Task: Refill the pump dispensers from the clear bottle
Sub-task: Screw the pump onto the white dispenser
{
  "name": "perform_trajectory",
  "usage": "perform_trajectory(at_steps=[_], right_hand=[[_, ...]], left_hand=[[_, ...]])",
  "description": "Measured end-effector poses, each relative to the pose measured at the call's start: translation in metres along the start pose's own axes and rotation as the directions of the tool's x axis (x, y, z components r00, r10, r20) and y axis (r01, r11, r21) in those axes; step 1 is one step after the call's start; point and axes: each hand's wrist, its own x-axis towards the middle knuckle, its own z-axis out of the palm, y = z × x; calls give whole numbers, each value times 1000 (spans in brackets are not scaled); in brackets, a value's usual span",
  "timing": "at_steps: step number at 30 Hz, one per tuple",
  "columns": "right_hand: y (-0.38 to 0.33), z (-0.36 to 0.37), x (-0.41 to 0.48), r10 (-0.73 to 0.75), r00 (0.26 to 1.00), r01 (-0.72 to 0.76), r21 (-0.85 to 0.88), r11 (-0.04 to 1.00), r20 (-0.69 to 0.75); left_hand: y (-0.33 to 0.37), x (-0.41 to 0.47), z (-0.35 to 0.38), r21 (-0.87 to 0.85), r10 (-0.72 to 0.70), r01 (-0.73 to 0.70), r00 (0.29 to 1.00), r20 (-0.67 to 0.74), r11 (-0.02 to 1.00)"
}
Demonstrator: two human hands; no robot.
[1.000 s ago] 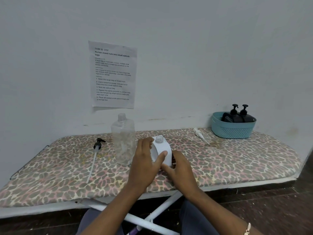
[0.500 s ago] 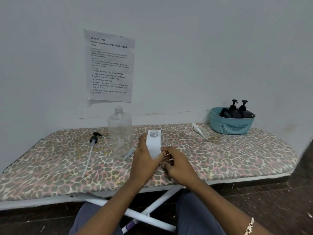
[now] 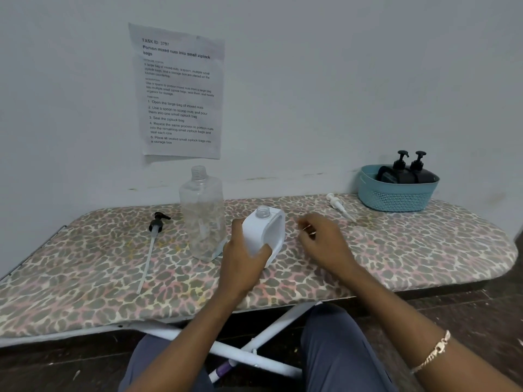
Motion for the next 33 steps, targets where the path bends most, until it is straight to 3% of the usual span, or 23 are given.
perform_trajectory(at_steps=[4,9,14,18,22,26,29,33], right_hand=[[22,-20,56,10,990,-45,-254,966,-137],[58,-40,129,209,975,-213,-532,819,-69],[83,-38,156,380,923,-248,-651,718,68],[102,-32,158,415,908,-290,-637,714,52],[98,-38,161,465,885,-405,-478,779,8],[76,-40,161,514,857,-513,-34,858,21],[42,-41,146,479,864,-499,385,776,154],[-8,-51,121,276,939,-341,649,680,205]], left_hand=[[-6,6,2,-29,-8,8,1000,0,1000],[-12,7,4,-52,-11,11,1000,-7,999],[-13,7,4,-67,29,-29,1000,-7,997],[-14,8,3,-74,29,-29,1000,-3,997],[-13,7,3,-97,14,-13,1000,6,995],[-13,7,2,-96,42,-45,999,-33,994],[-11,6,1,-135,28,-32,999,-32,990],[-9,1,-1,-135,47,-46,999,6,990]])
